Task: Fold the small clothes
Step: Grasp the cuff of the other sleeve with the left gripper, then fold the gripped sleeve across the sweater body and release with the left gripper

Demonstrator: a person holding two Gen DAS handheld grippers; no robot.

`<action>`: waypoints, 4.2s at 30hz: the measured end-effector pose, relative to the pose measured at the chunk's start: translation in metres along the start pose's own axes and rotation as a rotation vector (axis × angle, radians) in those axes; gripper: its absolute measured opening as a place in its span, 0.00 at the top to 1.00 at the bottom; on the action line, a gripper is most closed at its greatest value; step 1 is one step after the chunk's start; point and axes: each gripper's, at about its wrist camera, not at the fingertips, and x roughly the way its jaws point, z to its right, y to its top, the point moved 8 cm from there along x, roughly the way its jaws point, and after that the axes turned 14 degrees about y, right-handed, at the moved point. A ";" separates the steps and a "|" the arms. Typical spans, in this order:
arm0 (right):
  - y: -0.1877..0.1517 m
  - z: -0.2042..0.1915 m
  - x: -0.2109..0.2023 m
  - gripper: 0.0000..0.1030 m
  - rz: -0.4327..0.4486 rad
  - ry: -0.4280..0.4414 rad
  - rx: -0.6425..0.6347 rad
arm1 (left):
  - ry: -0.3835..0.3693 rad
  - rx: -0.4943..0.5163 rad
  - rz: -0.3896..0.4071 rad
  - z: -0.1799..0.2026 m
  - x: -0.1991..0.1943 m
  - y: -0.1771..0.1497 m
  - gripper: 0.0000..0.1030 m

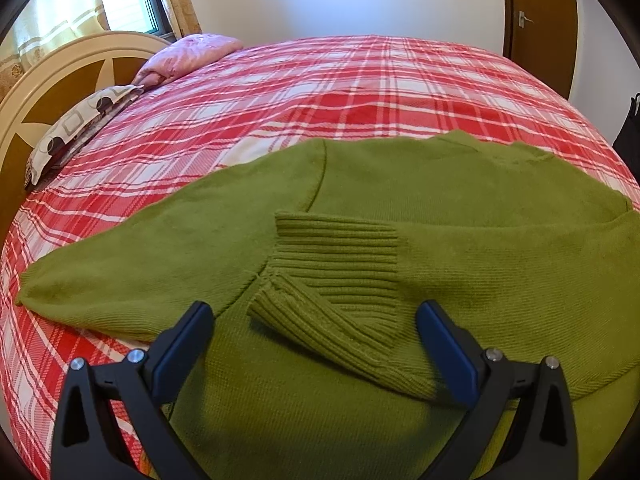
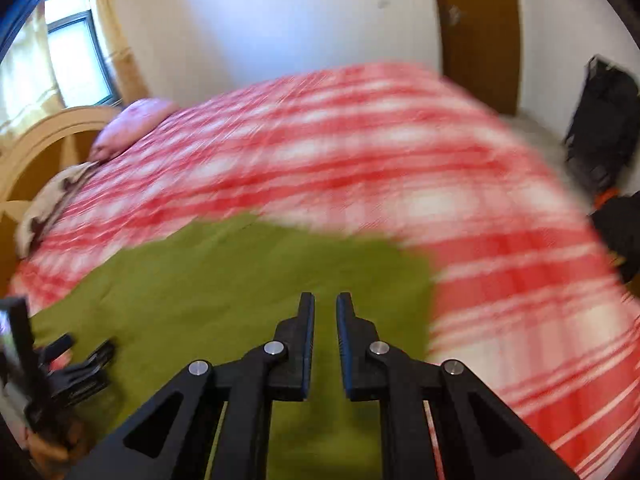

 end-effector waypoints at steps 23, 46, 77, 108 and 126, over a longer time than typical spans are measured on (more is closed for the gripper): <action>-0.078 -0.162 -0.031 0.85 -0.012 0.233 -0.098 | 0.201 -0.796 -0.293 -0.363 0.111 -0.046 0.20; -0.088 -0.130 -0.048 0.85 0.023 0.212 0.042 | 0.193 -0.587 0.027 -0.310 0.044 0.048 0.93; -0.072 -0.053 -0.073 0.42 0.084 0.344 0.317 | -0.189 0.125 0.169 0.016 -0.085 -0.022 0.11; 0.011 -0.124 -0.011 0.91 0.090 -0.036 -0.348 | 0.070 -0.288 0.104 -0.194 -0.032 -0.018 0.02; -0.021 -0.017 -0.057 0.68 0.171 -0.171 -0.086 | 0.044 -0.115 0.177 -0.104 -0.044 0.021 0.02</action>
